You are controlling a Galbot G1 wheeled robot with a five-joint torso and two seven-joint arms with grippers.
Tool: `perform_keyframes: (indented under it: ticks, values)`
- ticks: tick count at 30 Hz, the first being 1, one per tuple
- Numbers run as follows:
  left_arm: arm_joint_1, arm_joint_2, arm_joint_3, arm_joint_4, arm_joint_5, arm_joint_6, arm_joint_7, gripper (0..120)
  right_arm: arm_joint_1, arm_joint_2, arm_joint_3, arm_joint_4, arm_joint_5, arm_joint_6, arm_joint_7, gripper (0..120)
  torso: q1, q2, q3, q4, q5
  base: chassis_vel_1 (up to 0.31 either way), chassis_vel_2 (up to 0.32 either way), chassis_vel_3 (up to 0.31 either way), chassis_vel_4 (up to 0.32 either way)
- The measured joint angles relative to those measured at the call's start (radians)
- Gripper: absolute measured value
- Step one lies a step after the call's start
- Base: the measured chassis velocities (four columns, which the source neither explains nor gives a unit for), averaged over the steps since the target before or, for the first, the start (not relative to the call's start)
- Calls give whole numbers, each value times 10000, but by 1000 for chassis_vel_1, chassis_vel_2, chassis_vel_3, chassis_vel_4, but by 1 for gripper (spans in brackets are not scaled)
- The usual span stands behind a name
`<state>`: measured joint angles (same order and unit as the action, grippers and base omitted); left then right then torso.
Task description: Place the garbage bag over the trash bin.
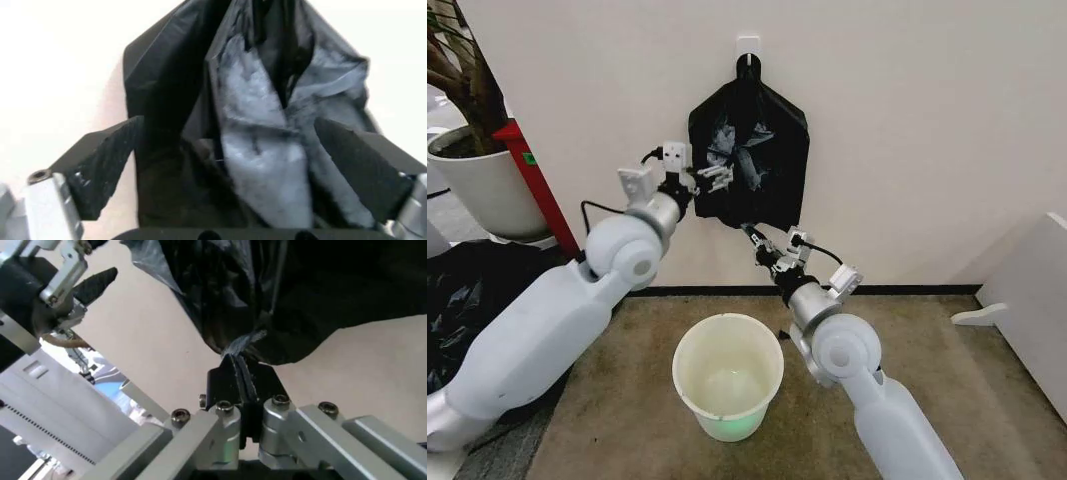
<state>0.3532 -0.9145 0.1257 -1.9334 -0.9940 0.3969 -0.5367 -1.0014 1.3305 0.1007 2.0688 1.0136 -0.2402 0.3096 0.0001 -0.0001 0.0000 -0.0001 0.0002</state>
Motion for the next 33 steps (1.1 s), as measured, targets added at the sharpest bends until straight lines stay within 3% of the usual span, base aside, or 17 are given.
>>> perform_keyframes:
  ticks: [7, 14, 17, 21, 24, 33]
  values:
    - [-66, 72, 127, 42, 233, 494, -74, 90, -174, 63, 84, 108, -81, 21, -76, 0, 0, 0, 0, 3, -3, 0, 0, 0, 0]
    - [-198, -28, 371, 21, 209, 653, -92, 68, -150, 167, 9, 72, -227, 56, -126, 0, -1, 0, 0, 3, -2, 0, 0, 0, 0]
    - [-402, -336, 642, 184, 190, 706, -239, 52, -155, 178, -65, 74, -288, 104, -172, 0, -1, 0, -1, 1, -2, 0, 0, 0, 0]
    - [-535, -573, 869, 221, 113, 840, -529, 40, -202, 102, -56, 106, -323, 122, -205, 0, -1, 0, -1, 0, -1, 0, 0, 0, 0]
    - [-633, -670, 1039, 250, 48, 923, -622, 43, -256, 52, 15, 148, -349, 150, -230, 0, -1, 0, -1, 0, -2, 0, 0, 0, 0]
    - [-916, -1075, 1384, 502, 35, 1051, -683, 15, -360, -28, 148, 256, -374, 209, -316, 0, -1, 0, 0, 1, -1, 0, 0, 0, 0]
